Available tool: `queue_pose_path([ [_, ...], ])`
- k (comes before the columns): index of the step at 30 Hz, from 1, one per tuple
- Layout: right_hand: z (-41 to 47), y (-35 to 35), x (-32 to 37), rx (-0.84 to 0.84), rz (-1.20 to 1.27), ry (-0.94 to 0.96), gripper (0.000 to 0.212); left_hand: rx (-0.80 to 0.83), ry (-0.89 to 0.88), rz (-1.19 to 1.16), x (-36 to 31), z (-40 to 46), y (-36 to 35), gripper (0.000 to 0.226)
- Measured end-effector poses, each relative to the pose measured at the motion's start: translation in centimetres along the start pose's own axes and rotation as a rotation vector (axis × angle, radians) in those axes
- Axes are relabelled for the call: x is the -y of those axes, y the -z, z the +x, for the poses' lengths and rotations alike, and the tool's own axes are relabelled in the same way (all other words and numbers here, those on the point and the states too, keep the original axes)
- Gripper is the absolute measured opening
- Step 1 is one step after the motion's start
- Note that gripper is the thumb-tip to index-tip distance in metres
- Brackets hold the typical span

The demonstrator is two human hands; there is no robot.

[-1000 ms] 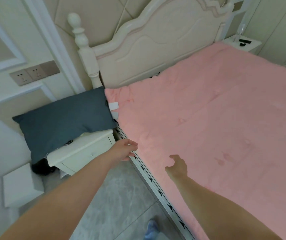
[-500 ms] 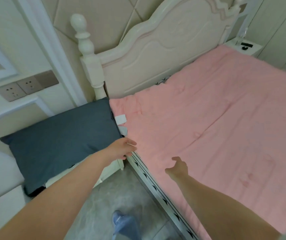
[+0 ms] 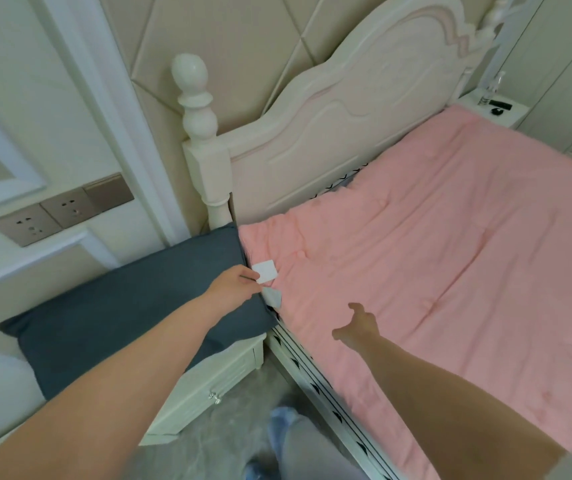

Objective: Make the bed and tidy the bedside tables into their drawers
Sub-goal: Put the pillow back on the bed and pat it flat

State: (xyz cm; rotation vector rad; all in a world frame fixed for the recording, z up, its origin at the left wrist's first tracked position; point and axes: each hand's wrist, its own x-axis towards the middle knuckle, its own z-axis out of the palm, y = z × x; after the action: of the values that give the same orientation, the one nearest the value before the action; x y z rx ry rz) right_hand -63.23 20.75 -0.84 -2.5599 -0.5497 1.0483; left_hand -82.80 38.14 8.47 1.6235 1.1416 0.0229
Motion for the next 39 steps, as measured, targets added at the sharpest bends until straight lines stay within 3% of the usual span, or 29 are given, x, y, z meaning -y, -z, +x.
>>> queue_pose_path([
  [15, 15.0, -2.3, 14.9, 0.215, 0.002, -0.016, 0.092, -0.024, 0.208, -0.098, -1.0, 16.2, 6.6, 0.021],
  [23, 22.7, -8.6, 20.2, 0.345, 0.061, -0.043, 0.09, -0.047, 0.375, -0.325, 1.9, 24.6, 5.8, 0.038],
  [26, 25.3, -12.5, 21.5, 0.312, 0.044, -0.08, 0.103, -0.063, 0.414, -0.347, 4.1, 29.2, 5.0, 0.048],
  [29, 28.7, -15.6, 21.9, 0.255, -0.134, -0.023, 0.101, -0.031, 0.417, -0.334, 5.7, 32.4, 3.7, 0.054],
  [35, 33.7, -19.6, 21.8, 0.146, -0.25, -0.102, 0.113, -0.03, 0.397, -0.379, 8.6, 37.1, 2.2, 0.052],
  [37, 34.3, -20.6, 21.2, 0.044, -0.386, -0.08, 0.099, -0.022, 0.391, -0.44, 9.4, 37.9, 1.3, 0.054],
  [39, 34.7, -20.0, 20.4, -0.016, -0.395, 0.038, 0.068, -0.019, 0.383, -0.488, 9.7, 38.3, 0.5, 0.063],
])
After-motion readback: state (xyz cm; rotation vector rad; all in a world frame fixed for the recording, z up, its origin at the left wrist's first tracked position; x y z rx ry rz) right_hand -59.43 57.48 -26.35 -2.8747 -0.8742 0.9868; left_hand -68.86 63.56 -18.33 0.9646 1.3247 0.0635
